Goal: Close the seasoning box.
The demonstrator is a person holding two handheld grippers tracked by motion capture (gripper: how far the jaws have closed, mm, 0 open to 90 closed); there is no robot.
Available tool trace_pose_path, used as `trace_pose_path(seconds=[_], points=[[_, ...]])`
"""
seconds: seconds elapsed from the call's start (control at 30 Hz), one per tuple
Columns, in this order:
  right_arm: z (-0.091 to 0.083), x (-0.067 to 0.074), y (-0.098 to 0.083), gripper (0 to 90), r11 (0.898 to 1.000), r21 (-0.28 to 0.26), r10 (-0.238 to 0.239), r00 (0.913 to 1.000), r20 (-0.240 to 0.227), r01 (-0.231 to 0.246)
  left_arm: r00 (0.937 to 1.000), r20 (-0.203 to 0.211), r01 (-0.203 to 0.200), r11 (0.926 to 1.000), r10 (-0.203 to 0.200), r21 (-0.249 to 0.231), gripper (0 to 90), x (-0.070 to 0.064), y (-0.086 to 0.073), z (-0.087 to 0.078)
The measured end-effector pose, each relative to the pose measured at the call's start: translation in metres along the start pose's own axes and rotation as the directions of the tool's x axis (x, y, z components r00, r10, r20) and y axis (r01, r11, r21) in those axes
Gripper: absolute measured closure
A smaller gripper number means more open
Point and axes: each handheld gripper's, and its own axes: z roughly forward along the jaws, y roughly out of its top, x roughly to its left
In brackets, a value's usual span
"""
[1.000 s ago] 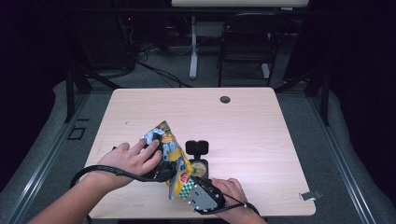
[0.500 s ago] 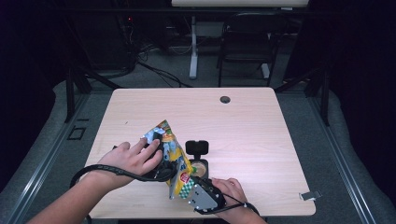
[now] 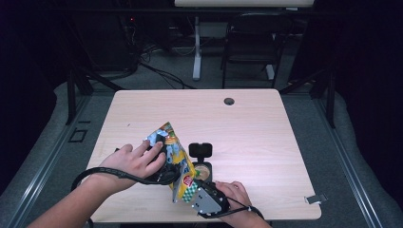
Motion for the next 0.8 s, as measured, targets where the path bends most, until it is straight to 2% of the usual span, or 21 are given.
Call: trace_pose_path(seconds=[0.23,0.33,0.8], points=[[0.0012,0.0011,-0.0005,90.0,1.000,-0.021,0.015,0.9999,-0.003,-0.015,1.0000,0.001,-0.001,1.0000,0.001,-0.002,73.9,0.0001,-0.0001,-0.0002],[0.0004,0.0008,0.0002,90.0,1.000,-0.009,0.003,1.0000,0.000,-0.003,1.0000,-0.002,-0.004,1.0000,0.004,-0.003,73.9,0.0001,-0.0003,-0.0004],[0.0011,0.0018,0.0002,90.0,1.000,-0.020,0.015,0.9999,-0.006,-0.015,1.0000,-0.002,-0.009,1.0000,0.009,-0.002,73.9,0.0002,-0.0005,-0.0011]])
